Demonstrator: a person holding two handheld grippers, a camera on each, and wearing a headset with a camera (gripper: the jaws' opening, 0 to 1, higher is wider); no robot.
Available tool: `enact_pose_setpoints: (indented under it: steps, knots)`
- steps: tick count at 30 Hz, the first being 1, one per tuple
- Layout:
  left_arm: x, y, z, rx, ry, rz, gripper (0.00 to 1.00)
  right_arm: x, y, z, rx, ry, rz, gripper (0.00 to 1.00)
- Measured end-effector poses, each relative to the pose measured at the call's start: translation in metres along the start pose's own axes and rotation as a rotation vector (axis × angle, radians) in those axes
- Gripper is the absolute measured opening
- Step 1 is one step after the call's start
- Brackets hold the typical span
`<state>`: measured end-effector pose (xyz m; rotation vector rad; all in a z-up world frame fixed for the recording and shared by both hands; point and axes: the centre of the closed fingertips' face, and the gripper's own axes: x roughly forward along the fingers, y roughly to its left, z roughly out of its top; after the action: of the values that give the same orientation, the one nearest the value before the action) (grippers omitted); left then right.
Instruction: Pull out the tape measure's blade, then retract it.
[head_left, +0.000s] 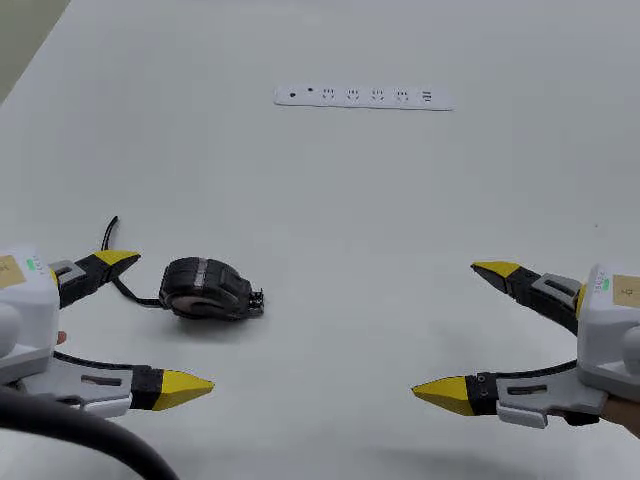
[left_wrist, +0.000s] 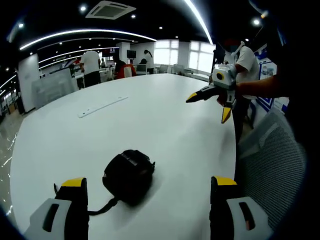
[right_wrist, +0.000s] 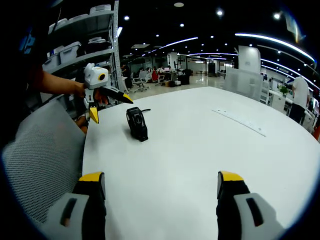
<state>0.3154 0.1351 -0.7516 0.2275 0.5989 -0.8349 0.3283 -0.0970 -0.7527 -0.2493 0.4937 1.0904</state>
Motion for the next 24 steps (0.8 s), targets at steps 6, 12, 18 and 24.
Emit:
enact_pose_setpoints:
  steps: [6,12,18,24]
  knots:
    - [0.005,0.002,0.0,0.023,0.018,-0.019,0.99,0.008,0.0,0.004,-0.017,0.0,0.027,0.92]
    - [0.009,0.004,0.0,0.046,0.038,-0.036,0.99,0.018,0.002,0.006,-0.036,0.005,0.053,0.91]
    - [0.014,0.011,-0.002,0.075,0.058,-0.049,0.98,0.029,0.005,0.009,-0.063,0.004,0.081,0.9]
    - [0.017,0.015,-0.002,0.116,0.083,-0.068,0.94,0.041,0.008,0.014,-0.1,0.0,0.118,0.85]
